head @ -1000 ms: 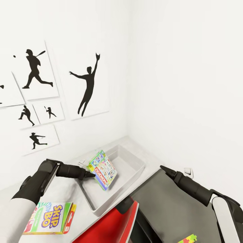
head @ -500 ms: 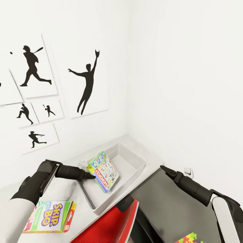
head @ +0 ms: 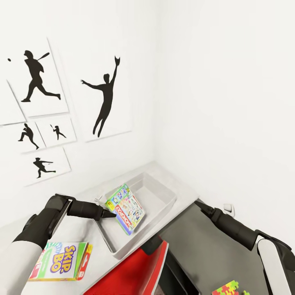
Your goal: Put all the toys in the child's room - the three board games (two on the bed and one on the table), the two jigsaw puzzles on the table, and the tennis ball on the table - inside the toy box on the table in the child's room.
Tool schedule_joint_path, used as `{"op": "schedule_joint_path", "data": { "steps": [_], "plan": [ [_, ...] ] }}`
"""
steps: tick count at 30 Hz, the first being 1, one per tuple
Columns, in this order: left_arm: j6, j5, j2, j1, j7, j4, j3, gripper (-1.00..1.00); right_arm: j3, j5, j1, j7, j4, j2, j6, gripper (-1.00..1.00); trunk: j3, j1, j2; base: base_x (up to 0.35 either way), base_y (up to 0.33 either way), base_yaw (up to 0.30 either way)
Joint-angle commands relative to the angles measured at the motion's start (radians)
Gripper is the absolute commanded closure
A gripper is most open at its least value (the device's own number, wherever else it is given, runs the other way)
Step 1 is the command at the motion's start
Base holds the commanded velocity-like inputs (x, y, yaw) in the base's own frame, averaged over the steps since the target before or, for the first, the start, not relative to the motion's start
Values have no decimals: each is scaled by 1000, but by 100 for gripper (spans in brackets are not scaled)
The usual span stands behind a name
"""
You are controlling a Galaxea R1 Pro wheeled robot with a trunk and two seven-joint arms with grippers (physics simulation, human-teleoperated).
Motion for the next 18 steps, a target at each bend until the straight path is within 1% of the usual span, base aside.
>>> {"op": "schedule_joint_path", "data": {
  "steps": [1,8,13,18],
  "plan": [
    [9,-7,0,-1,-7,-1,0,100,-2,4,-1,6,0,0,5,-100,-4,1,-2,0,0,0],
    [9,-11,0,-1,-4,-1,0,100,-2,4,-1,5,0,0,5,-100,-12,1,-2,0,0,0],
    [8,-40,0,-1,1,-1,0,100,-2,4,-1,5,0,0,5,-100,-18,1,-2,0,0,0],
    [-29,-55,-1,-1,2,-1,-1,100,-2,4,-1,5,0,0,5,-100,-24,1,-2,0,0,0]
  ]
}}
